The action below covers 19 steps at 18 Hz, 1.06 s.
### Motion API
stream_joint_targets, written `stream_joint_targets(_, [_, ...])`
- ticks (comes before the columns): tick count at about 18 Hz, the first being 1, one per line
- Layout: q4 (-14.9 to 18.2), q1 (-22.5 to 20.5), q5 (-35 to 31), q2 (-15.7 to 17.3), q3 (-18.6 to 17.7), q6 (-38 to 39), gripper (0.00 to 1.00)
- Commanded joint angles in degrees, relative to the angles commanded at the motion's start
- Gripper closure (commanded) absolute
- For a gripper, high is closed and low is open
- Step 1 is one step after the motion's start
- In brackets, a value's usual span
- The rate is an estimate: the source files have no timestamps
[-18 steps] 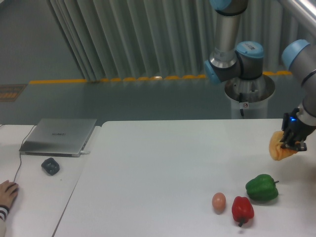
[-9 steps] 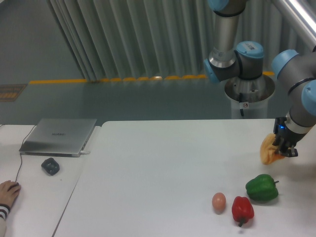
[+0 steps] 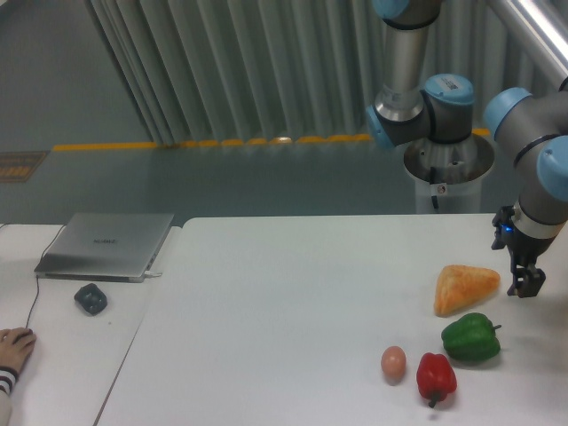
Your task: Place the triangular bread on the table
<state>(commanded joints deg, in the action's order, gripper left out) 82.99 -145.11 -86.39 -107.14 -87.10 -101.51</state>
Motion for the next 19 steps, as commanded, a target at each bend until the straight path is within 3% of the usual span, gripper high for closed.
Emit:
stream_joint_targets(6, [-14.3,2.6,-3.9,0.1,-0.1,0.5,0.0])
stream_joint_targets(11, [-16.5,2.5,-5.1,-1.0,0.2,0.0,0.0])
stream_joint_targets(19, [-16.6,2.3,-4.9,-0.9,0.0,0.3,0.0])
